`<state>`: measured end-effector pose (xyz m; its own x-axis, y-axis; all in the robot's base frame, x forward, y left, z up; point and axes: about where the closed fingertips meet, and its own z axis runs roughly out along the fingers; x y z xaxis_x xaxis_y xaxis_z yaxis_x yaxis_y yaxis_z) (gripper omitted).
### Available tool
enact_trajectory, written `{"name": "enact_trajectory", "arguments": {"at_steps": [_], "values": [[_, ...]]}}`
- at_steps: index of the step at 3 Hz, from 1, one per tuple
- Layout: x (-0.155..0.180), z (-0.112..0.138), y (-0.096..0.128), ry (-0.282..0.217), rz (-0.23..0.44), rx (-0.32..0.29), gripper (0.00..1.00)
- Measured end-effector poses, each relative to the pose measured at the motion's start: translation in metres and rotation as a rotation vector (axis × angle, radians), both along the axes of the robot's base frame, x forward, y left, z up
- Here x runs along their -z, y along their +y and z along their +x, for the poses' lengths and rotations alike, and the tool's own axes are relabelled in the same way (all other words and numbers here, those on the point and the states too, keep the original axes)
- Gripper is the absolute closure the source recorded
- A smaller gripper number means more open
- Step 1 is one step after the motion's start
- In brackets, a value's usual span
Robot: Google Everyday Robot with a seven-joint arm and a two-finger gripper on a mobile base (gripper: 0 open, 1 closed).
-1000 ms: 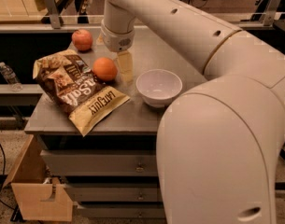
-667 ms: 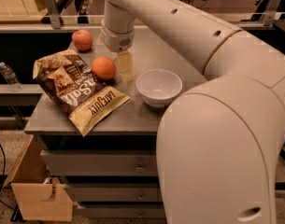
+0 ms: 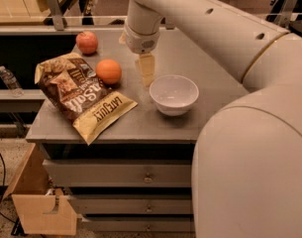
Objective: Move orange near brown chip bag
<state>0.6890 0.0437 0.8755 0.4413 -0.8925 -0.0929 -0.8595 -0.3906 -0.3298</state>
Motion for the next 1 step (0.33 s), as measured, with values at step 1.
{"name": "enact_trajectory", "arguments": {"at_steps": [1], "values": [[-0.0003,-0.0002,-0.0025,-0.001,0.001,0.006,0.00]]}}
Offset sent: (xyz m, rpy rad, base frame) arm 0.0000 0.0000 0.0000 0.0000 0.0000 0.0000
